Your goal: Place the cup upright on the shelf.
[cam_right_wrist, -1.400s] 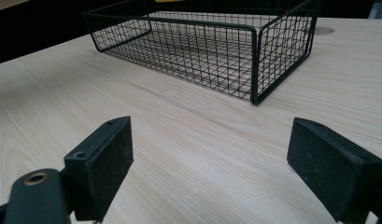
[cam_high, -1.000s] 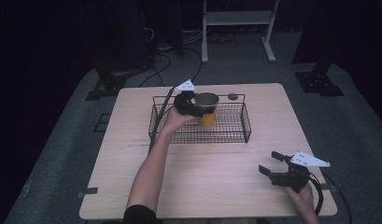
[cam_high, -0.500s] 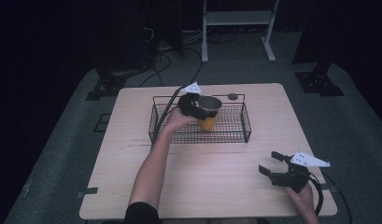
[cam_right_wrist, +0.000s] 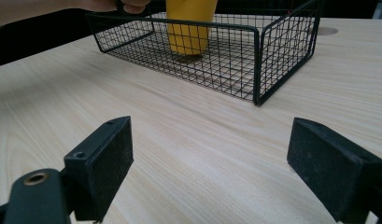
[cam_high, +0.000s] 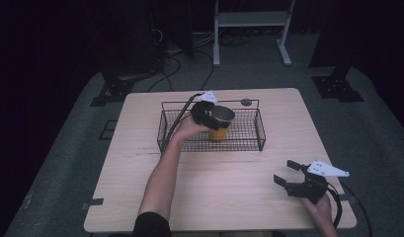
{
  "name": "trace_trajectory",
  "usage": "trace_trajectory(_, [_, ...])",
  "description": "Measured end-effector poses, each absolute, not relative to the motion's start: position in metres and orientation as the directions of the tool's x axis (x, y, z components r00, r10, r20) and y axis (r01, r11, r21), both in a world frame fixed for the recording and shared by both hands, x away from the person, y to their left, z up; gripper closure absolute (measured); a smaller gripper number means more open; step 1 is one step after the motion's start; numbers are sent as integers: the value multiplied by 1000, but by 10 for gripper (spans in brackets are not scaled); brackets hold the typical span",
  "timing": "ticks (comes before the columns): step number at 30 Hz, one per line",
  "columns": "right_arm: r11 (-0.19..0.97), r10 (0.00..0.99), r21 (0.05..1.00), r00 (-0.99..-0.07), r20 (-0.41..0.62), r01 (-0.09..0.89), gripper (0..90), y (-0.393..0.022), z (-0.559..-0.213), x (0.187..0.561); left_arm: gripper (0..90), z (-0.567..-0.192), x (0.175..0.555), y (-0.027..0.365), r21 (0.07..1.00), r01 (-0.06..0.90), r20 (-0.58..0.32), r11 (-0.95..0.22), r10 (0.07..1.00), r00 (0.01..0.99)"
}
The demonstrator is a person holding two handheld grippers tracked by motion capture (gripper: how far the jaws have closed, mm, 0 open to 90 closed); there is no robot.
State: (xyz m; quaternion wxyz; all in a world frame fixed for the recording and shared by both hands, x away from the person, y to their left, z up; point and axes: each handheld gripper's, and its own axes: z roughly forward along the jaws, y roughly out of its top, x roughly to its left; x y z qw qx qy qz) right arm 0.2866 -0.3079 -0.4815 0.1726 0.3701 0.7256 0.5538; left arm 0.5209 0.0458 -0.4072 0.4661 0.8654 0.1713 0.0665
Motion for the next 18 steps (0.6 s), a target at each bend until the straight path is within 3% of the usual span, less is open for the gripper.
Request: trace_trajectory(18, [109,729,931,-665,163,348,134,-308,-481,287,107,-408,519,47,799,222,-9,-559,358,934])
